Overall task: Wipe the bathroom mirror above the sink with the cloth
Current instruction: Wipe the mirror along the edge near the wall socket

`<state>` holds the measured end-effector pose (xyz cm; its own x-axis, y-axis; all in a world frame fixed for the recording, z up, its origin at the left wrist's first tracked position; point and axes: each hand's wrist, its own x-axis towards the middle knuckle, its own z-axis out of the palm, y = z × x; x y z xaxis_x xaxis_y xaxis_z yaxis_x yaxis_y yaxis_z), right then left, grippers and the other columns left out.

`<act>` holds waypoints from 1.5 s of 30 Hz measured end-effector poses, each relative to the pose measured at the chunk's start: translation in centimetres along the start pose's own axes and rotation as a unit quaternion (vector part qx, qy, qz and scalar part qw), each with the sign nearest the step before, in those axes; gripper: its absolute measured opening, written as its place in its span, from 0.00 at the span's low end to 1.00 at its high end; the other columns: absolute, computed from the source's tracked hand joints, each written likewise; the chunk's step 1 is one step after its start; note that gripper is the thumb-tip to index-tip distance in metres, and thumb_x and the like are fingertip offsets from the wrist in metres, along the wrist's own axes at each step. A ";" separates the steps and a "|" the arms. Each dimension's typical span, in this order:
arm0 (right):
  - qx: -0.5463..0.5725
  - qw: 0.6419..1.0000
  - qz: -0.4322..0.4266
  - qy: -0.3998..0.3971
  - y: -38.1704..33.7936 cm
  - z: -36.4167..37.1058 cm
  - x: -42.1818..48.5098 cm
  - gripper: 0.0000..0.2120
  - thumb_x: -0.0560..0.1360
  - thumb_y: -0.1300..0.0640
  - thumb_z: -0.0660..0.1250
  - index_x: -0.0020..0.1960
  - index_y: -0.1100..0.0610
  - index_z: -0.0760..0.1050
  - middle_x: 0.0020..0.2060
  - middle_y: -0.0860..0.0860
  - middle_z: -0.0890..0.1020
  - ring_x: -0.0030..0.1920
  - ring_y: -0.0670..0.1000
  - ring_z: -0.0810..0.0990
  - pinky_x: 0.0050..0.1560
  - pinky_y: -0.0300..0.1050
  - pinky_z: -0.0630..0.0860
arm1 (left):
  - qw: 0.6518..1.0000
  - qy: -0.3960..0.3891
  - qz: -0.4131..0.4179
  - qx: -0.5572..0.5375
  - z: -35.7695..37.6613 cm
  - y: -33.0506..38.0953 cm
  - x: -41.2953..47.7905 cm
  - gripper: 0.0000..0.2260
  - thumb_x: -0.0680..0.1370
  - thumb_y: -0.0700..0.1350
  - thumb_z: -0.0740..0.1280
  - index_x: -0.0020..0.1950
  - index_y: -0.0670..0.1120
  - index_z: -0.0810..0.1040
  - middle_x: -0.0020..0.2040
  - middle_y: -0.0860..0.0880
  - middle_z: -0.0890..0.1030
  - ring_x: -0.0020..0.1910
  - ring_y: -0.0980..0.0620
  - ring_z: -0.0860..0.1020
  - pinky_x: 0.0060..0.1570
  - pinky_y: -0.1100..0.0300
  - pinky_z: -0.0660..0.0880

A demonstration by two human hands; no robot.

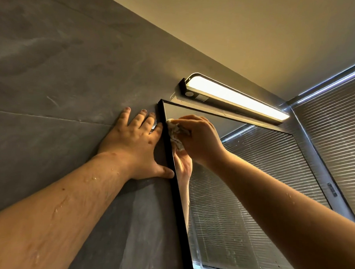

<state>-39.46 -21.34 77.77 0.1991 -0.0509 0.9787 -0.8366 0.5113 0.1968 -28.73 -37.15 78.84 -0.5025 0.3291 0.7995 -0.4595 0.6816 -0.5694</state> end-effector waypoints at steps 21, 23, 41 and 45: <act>-0.026 0.995 0.095 0.018 4.0 -0.4 4.1 0.09 0.76 0.60 0.70 0.55 0.58 0.84 0.50 0.54 0.83 0.51 0.55 0.80 0.52 0.52 0.78 | 1.000 0.009 0.001 -0.014 0.3 -0.1 0.1 0.57 0.60 0.83 0.45 0.79 0.50 0.43 0.80 0.46 0.44 0.78 0.45 0.41 0.74 0.39 0.40; -0.023 0.996 0.080 0.011 2.7 0.0 4.6 0.11 0.76 0.61 0.70 0.58 0.57 0.83 0.52 0.54 0.83 0.53 0.55 0.80 0.51 0.49 0.77 | 1.000 0.011 0.001 -0.014 0.3 -0.1 0.1 0.57 0.59 0.83 0.45 0.79 0.50 0.44 0.80 0.46 0.45 0.78 0.45 0.41 0.74 0.39 0.40; 0.030 0.997 -0.030 -0.061 0.4 -1.3 -4.1 0.15 0.75 0.57 0.72 0.61 0.53 0.82 0.54 0.50 0.82 0.54 0.47 0.80 0.52 0.38 0.77 | 1.000 -0.001 -0.008 -0.028 -0.1 0.0 -0.1 0.57 0.59 0.83 0.47 0.79 0.51 0.44 0.80 0.47 0.44 0.78 0.46 0.40 0.74 0.41 0.36; 0.027 0.999 -0.024 -0.040 0.6 -1.1 -3.1 0.15 0.75 0.58 0.73 0.61 0.53 0.82 0.54 0.49 0.83 0.54 0.48 0.81 0.52 0.40 0.79 | 1.000 -0.006 -0.008 -0.027 -0.3 0.0 -0.1 0.56 0.60 0.83 0.47 0.79 0.51 0.43 0.80 0.47 0.43 0.78 0.46 0.40 0.74 0.42 0.36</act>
<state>-39.98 -19.98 74.79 0.1996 -0.1435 0.9693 -0.8536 0.4603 0.2439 -28.50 -36.98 78.79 -0.5047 0.3095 0.8059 -0.4274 0.7215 -0.5447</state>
